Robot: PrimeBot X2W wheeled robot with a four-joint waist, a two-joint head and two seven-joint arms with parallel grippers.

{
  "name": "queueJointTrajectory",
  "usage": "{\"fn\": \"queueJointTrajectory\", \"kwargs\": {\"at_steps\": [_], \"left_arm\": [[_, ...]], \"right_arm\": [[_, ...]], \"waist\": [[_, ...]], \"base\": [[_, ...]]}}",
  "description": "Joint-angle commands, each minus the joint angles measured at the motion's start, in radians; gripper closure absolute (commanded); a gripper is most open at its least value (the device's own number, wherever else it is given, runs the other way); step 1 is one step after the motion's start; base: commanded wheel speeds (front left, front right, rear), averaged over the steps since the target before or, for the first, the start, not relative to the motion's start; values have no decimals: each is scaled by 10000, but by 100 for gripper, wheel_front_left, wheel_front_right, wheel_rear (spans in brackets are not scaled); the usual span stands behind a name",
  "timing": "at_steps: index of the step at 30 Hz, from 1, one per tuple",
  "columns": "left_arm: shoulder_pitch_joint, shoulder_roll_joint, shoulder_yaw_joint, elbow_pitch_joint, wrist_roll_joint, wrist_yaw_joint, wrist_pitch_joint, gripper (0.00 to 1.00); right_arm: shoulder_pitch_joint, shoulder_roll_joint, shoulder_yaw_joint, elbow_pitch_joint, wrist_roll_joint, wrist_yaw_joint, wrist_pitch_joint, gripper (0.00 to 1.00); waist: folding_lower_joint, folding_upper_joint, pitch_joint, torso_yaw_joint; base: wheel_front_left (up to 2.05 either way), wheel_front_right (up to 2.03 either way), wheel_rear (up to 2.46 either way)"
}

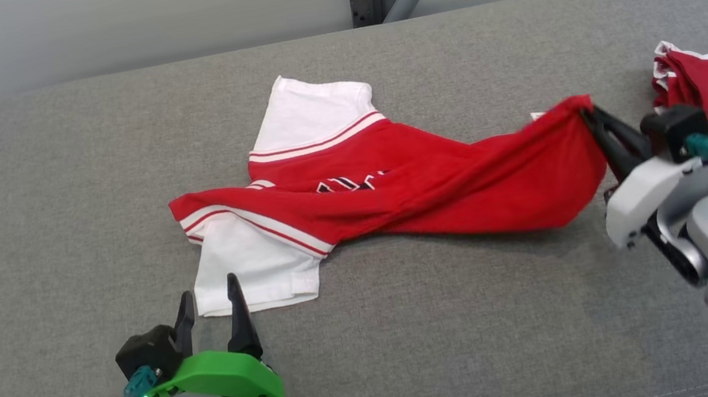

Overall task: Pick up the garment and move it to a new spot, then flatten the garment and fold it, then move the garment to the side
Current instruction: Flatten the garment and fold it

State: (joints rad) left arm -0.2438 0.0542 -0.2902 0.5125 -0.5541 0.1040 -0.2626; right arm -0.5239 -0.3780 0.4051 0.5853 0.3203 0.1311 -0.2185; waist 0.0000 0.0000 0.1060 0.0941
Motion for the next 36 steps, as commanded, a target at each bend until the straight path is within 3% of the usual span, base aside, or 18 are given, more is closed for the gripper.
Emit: {"fn": "queueJointTrajectory", "kwargs": {"at_steps": [1, 6, 9, 21, 26, 35, 36], "left_arm": [[105, -2, -32, -30, -56, -11, -20, 0], [32, -20, -127, -99, -131, 61, -20, 0], [-16, -27, -135, -175, -175, 114, -22, 0], [281, -21, -220, -383, -285, 282, -22, 0], [319, -20, -166, -370, -178, 295, -20, 0], [344, -21, -97, -301, -123, 261, -22, 0], [357, -21, -94, -287, -117, 256, -22, 0]], "right_arm": [[-468, -93, 66, 148, -159, -9, -113, 100], [-1962, -53, 173, 555, -1110, -9, -416, 100], [-2119, 176, 190, 138, -1618, -9, -472, 100], [1972, 136, 298, -2817, -1937, -10, -469, 100], [3365, 190, 587, -3236, -1795, -10, -470, 100], [4397, 486, 821, -3128, -1895, -10, -471, 100], [4457, 554, 780, -3081, -1905, -10, -471, 96]], "waist": [[0, 0, 36, 93], [0, 0, 200, 164], [0, 0, 318, 156], [0, 0, 575, -493], [0, 0, 561, -717], [0, 0, 481, -865], [0, 0, 466, -873]], "base": [[0, 0, 0], [0, 0, 0], [0, 0, 0], [0, 0, 0], [0, 0, 0], [0, 0, 0], [0, 0, 0]]}}
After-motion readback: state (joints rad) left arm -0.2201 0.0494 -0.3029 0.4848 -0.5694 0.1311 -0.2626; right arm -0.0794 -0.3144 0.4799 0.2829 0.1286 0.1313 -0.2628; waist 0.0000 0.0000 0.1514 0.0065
